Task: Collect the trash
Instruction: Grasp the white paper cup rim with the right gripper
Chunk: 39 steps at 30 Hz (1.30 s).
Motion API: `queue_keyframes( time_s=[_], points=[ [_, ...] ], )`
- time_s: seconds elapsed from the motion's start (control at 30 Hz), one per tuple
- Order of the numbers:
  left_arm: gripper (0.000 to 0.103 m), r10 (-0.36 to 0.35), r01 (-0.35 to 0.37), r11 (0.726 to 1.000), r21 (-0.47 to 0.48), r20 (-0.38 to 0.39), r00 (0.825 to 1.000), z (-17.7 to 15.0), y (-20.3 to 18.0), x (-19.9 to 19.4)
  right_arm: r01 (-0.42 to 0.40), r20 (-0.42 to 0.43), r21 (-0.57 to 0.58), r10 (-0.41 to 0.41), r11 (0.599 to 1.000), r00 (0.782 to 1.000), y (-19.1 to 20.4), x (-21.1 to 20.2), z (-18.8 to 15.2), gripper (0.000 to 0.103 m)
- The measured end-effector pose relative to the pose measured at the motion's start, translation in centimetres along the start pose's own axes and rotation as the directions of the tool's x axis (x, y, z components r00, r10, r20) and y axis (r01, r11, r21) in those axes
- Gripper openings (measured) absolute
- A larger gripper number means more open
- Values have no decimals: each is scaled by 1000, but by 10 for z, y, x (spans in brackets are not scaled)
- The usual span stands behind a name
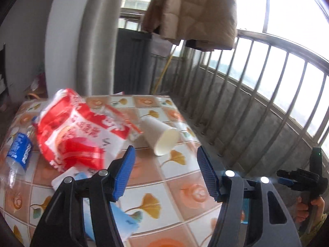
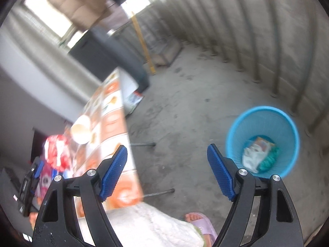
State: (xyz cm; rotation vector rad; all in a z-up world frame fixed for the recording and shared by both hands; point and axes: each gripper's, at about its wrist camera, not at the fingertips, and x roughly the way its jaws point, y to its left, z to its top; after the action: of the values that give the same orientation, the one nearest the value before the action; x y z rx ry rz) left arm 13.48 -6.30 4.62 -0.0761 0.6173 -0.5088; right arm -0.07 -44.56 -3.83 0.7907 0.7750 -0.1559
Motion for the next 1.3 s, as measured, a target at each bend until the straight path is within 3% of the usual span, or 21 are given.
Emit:
queue_keyframes(
  time_s=[0.17,0.33,0.57,0.73,0.97,1.03,1.07,1.17,1.3],
  points=[
    [60,97,-102,982,-157,-42,994,10,82,5,-76,-64,-88,70,993,995,57,30,0,76],
    [60,139,-176,962,-208,-182,973,7,129,45,-147,-137,-142,127,979,982,106,65,2,76],
    [60,162,-215,954,-210,-245,956,0,149,77,-208,-181,-208,171,956,969,164,104,12,76],
    [60,165,-219,951,-219,-242,956,-1,151,81,-220,-200,-266,170,939,965,189,135,16,76],
    [50,173,-219,953,-208,-217,961,-4,152,75,-197,-210,-301,136,933,968,195,169,19,61],
    [41,177,-220,955,-200,-209,962,-4,152,73,-184,-201,-310,125,933,972,198,176,20,56],
    [32,179,-219,957,-188,-208,962,-5,151,72,-180,-195,-312,123,933,973,199,179,20,54],
    [27,180,-214,964,-159,-203,962,-4,148,71,-177,-184,-319,122,931,975,202,186,21,47],
    [12,178,-206,968,-140,-191,965,-2,146,70,-171,-178,-333,116,927,977,208,193,22,36]
  ],
)
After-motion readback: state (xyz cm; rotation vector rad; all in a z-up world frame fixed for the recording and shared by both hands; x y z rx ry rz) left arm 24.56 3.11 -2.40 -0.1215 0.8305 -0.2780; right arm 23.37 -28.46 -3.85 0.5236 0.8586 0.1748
